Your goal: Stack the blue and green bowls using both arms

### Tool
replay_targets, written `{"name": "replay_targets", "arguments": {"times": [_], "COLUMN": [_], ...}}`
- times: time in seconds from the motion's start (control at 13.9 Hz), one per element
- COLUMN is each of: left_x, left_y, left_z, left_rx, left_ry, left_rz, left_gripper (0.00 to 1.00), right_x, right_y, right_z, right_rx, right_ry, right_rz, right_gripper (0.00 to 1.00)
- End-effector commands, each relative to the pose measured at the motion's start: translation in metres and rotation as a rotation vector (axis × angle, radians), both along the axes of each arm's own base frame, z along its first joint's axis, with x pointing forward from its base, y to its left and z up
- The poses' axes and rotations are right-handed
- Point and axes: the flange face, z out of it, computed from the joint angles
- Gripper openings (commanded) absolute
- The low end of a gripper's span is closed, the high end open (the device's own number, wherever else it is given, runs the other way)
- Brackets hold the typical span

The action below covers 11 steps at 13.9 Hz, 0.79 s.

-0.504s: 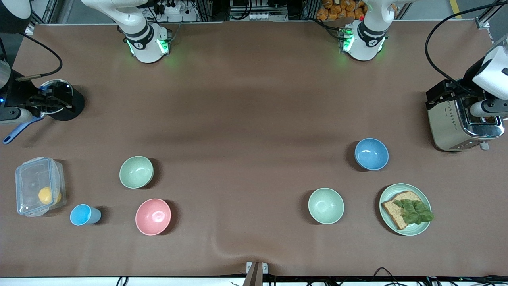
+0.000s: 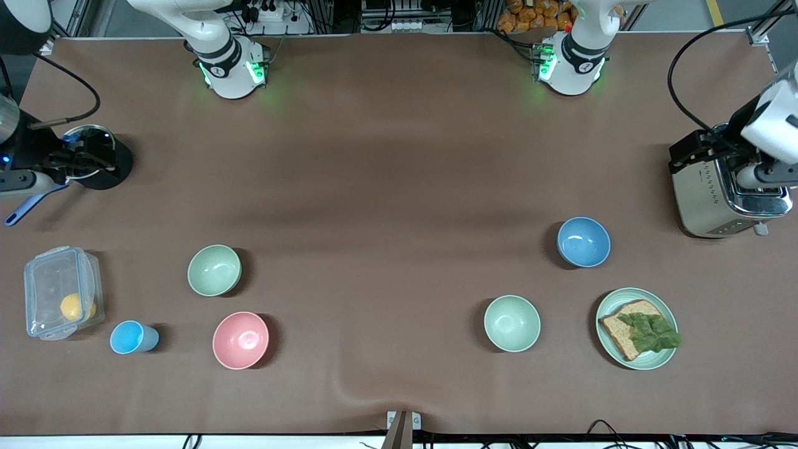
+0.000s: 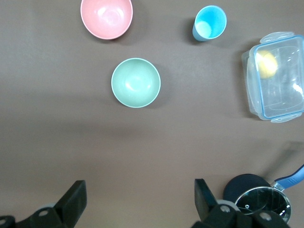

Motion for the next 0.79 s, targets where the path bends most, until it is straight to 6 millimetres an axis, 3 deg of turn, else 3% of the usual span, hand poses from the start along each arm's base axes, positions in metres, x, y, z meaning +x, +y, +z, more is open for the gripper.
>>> {"name": "replay_targets", "arguments": {"times": [0.0, 0.29, 0.5, 0.72], "left_x": [0.029, 0.058, 0.052, 0.043], "left_y": [0.013, 0.016, 0.016, 0.023], "left_z": [-0.064, -0.161, -0.234, -0.295], "left_rx": [-0.025, -0.016, -0.017, -0.028], "left_ry": [0.1, 0.162, 0.151, 0.119], "left_rz": [0.008, 0.009, 0.035, 0.045], "left_gripper": [1.0, 1.0, 1.0, 1.0], "right_x": [0.033, 0.07, 0.092, 0.091], "right_y": [0.002, 0.01, -0.005, -0.013], "right_z": [-0.072, -0.197, -0.285, -0.356], "right_rx": [-0.019, -0.026, -0.024, -0.017], "right_ry": [0.072, 0.07, 0.051, 0.102], "right_rz": [0.001, 0.019, 0.038, 0.026], "right_gripper": [1.0, 1.0, 1.0, 1.0]}}
